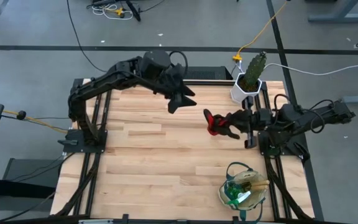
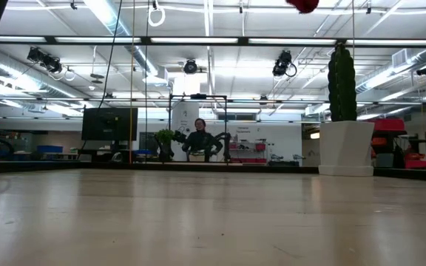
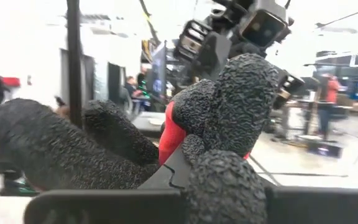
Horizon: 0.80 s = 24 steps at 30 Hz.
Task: Pick & Place Garden tools in Gardening bag
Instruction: Put the red gloves into the gardening tool bag
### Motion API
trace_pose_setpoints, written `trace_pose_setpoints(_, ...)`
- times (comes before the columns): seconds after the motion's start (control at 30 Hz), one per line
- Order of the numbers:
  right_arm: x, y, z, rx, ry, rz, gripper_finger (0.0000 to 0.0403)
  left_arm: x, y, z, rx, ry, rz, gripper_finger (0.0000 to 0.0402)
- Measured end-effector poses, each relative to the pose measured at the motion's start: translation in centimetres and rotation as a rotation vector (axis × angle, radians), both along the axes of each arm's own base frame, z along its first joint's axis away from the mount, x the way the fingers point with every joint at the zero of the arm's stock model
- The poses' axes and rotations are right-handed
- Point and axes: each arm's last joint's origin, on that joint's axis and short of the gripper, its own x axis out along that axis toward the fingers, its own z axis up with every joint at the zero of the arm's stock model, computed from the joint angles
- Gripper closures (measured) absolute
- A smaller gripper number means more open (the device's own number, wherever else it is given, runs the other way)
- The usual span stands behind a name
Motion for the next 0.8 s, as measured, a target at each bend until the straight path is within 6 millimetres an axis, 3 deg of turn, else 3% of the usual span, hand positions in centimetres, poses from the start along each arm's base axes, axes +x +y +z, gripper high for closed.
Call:
trace_pose_setpoints(0.5, -2.7, -0.3, -0.1, 0.027, 0.059, 0.119, 0.0383, -0.4, -0.4, 0.4, 0.059, -0.011, 0.028, 0.0158)
trace_pose_setpoints(0.8, -3.2, -0.4, -0.8, 0.006, 0.133, 0.126, 0.0383, -3.8, -3.1, 2.9, 0.233, -0.046, 0.079, 0.0225)
